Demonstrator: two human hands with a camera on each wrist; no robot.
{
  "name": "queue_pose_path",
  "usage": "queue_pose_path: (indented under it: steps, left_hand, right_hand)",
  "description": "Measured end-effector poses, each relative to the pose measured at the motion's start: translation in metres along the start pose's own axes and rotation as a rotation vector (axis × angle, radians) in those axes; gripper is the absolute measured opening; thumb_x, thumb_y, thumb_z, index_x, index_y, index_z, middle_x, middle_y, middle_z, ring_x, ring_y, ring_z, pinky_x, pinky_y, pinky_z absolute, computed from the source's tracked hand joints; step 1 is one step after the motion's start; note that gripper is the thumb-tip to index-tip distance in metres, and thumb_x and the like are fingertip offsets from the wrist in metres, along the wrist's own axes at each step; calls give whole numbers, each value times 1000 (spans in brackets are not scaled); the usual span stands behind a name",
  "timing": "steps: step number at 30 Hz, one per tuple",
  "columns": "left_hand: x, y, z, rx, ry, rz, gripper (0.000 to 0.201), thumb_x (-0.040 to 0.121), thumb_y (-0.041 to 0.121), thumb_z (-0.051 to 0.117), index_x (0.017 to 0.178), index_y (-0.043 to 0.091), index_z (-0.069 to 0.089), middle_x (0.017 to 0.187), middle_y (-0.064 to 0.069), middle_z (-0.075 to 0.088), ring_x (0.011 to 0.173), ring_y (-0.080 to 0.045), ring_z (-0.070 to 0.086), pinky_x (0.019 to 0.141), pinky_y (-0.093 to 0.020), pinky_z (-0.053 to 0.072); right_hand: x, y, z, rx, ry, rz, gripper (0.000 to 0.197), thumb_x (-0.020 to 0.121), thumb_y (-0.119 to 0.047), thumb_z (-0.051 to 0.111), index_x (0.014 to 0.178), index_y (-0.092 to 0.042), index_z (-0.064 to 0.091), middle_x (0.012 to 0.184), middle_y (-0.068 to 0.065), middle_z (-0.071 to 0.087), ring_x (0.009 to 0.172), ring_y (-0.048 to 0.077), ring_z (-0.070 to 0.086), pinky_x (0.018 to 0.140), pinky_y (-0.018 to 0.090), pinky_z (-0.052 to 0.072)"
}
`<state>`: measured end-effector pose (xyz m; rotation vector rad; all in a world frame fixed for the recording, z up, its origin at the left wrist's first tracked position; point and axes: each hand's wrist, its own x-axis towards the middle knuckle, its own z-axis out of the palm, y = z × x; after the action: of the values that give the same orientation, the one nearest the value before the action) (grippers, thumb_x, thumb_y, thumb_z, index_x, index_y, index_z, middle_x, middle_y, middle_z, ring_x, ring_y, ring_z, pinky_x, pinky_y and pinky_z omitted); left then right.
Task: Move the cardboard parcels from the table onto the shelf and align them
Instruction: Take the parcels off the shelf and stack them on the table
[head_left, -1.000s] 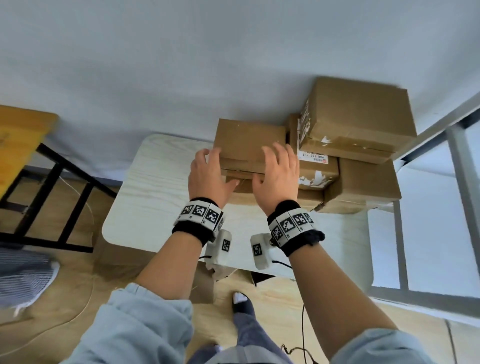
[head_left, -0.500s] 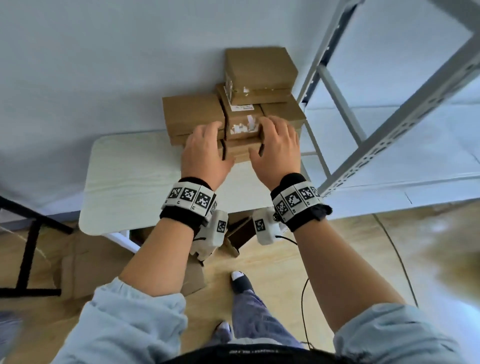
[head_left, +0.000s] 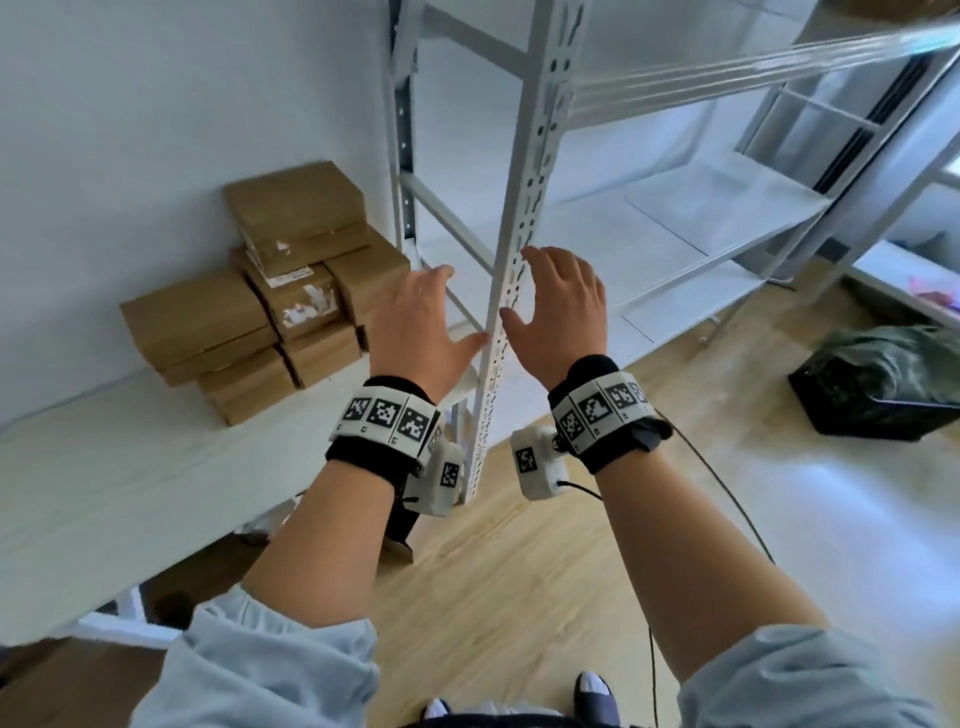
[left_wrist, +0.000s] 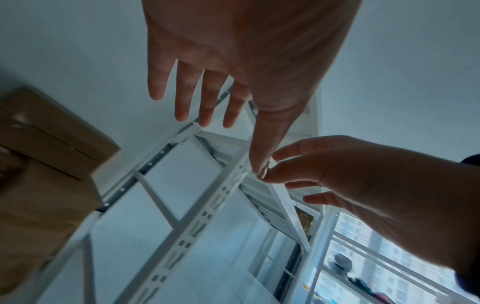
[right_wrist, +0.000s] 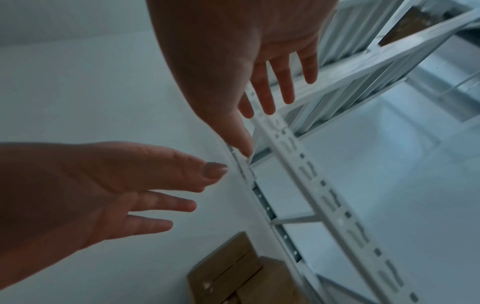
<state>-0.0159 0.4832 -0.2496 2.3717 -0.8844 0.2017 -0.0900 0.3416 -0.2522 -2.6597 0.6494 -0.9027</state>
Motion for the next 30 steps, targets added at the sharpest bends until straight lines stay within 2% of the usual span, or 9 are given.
queue_pose_path:
  steps: [6, 14, 22, 30]
  left_hand:
    - [18, 88, 56, -9, -50, 114, 78, 83, 50, 74, 145, 19, 40, 142, -6, 47, 131, -25, 45, 109, -39, 38]
    - [40, 201, 145, 49, -138, 208, 74, 84, 47, 73, 144, 19, 41, 142, -7, 46, 127, -27, 46, 104, -37, 37]
    - [80, 303, 232, 59, -142, 219, 71, 84, 45, 73, 142, 18, 43, 139, -7, 50, 125, -28, 48, 103, -37, 39]
    - [145, 365, 305, 55, -179, 242, 70, 84, 41, 75, 142, 17, 45, 137, -7, 51, 123, -27, 50, 102, -36, 39]
  right_hand:
    - [-6, 97, -57, -53, 65, 147, 62, 81, -29, 73, 138, -14, 52, 137, 6, 54, 130, 30, 45, 110, 45, 35]
    - [-23, 239, -113, -57, 162, 289, 61, 78, -27, 75, 134, -13, 54, 134, 9, 56, 127, 33, 47, 108, 49, 37]
    - [-3, 370, -144, -66, 111, 326, 62, 78, -28, 77, 134, -12, 55, 134, 10, 57, 127, 32, 48, 108, 47, 37]
    - [42, 469, -142, -76, 125, 372, 62, 78, -31, 78, 134, -14, 55, 132, 9, 57, 126, 31, 50, 107, 47, 39]
